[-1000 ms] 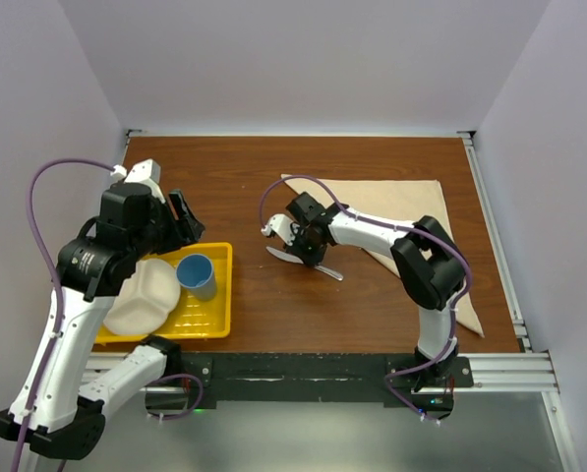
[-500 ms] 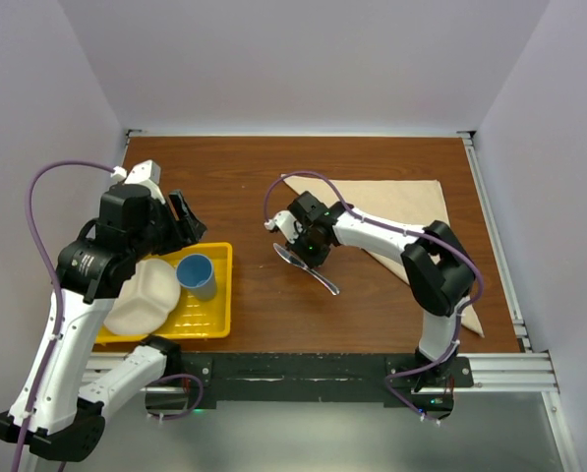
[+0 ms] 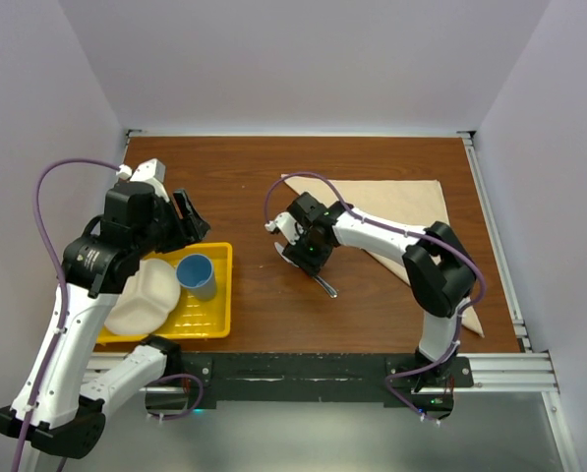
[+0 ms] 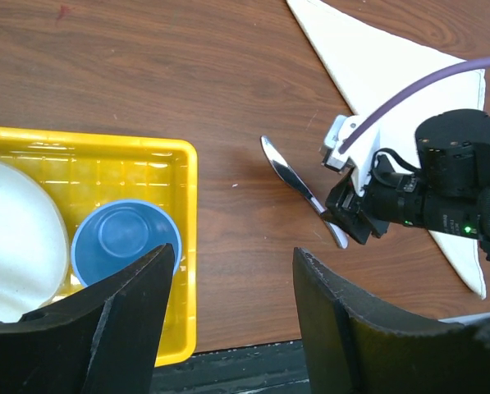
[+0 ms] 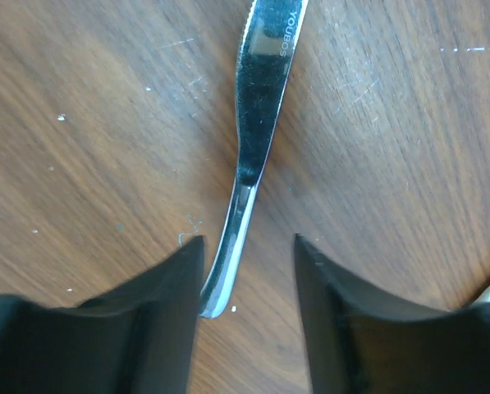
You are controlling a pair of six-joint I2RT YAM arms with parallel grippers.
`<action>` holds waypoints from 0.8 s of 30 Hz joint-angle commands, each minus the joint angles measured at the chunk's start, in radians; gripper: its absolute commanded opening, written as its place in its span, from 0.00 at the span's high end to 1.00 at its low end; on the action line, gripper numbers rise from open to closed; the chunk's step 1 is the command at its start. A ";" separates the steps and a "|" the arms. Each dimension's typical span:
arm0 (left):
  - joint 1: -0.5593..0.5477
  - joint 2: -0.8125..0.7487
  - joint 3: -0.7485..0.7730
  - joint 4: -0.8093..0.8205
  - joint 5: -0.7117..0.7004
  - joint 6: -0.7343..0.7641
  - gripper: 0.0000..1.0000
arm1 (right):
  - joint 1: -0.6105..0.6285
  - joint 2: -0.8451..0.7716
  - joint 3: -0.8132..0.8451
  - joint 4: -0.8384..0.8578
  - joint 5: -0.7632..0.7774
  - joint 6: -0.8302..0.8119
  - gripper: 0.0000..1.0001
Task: Fold the napkin, place the utensils inside, and roll it up
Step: Adjust the knife at the center of the board.
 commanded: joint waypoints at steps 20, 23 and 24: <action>0.002 -0.014 0.024 -0.002 -0.025 0.028 0.36 | 0.086 0.183 0.110 -0.142 0.173 0.107 0.66; 0.002 -0.017 0.019 0.001 -0.021 0.023 0.36 | 0.086 0.227 0.115 -0.140 0.156 0.090 0.68; 0.002 -0.017 0.019 0.001 -0.019 0.022 0.36 | 0.086 0.256 0.126 -0.146 0.152 0.084 0.70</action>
